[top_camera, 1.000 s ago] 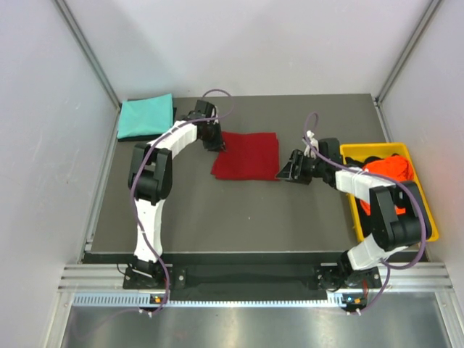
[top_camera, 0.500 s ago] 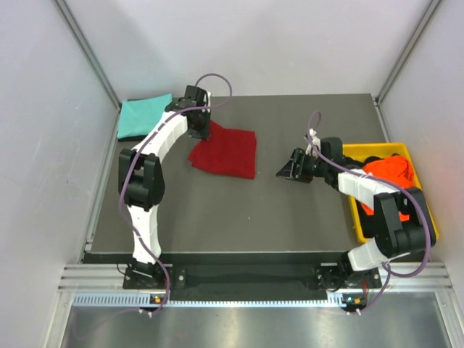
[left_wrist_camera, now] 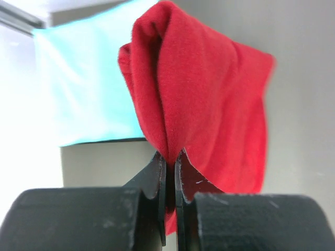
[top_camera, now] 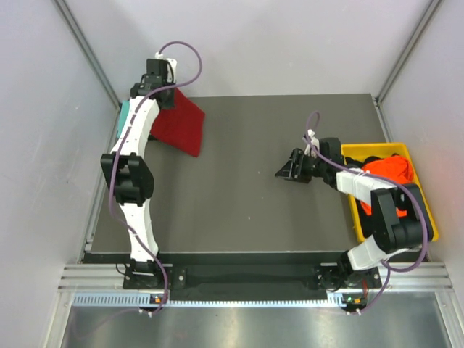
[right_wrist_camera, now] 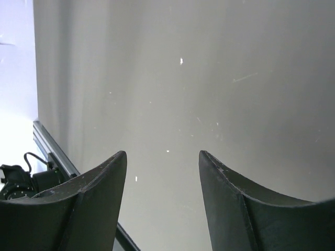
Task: Fold and stack the t-shirts
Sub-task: Neatly place the folded tshirt to the corner
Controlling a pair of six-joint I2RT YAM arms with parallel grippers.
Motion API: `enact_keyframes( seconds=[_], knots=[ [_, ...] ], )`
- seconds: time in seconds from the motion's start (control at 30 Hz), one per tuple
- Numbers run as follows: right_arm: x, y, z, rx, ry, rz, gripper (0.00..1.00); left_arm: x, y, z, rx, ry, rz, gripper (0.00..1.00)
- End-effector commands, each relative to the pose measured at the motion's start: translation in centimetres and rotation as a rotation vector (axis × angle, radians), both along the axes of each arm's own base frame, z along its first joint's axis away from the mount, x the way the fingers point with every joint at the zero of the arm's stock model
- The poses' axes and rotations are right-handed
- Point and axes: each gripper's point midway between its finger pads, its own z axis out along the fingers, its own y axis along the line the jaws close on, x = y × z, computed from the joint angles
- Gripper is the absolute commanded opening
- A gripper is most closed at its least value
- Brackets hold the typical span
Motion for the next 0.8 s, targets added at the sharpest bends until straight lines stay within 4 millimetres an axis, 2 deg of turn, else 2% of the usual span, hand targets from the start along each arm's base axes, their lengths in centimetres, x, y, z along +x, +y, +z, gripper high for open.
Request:
enact_keyframes(
  seconds=[0.0,0.03,0.13,0.23,0.3,0.47,0.63,0.67,0.7,0.73,0.77],
  knots=[
    [1.5,1.0,1.4,0.032,-0.063,0.026,0.58,2.0,2.6,2.4,0.068,-0.090,0.007,0.00],
    [1.6,1.1,1.2,0.033,-0.057,0.030,0.58,2.3,3.8,2.5,0.080,-0.099,0.026,0.00],
    [2.0,1.2,0.9,0.034,-0.060,0.032,0.58,3.1,5.8,2.9,0.096,-0.135,0.055,0.00],
    [2.3,1.2,0.5,0.034,-0.053,0.028,0.58,4.3,7.2,3.4,0.134,-0.195,0.078,0.00],
    [2.4,1.3,0.1,0.033,-0.047,0.028,0.58,5.0,7.3,3.5,0.136,-0.219,0.079,0.00],
    [2.8,1.3,-0.1,0.028,-0.039,0.027,0.58,6.0,6.9,5.3,0.099,-0.316,0.082,0.00],
    [3.1,1.1,-0.6,0.017,-0.034,0.022,0.58,7.2,7.5,7.2,0.109,-0.397,0.128,0.00],
    [3.1,1.1,-0.6,0.017,-0.032,0.022,0.58,7.6,7.7,6.2,0.115,-0.374,0.133,0.00],
    [3.2,1.0,-0.9,0.015,-0.027,0.021,0.58,7.7,7.8,6.3,0.117,-0.374,0.143,0.00],
    [3.2,1.1,-0.9,0.015,-0.024,0.022,0.58,7.8,8.1,7.3,0.119,-0.391,0.161,0.00],
    [3.2,1.0,-1.0,0.016,-0.022,0.022,0.58,7.8,8.2,7.5,0.117,-0.393,0.171,0.00]
  ],
)
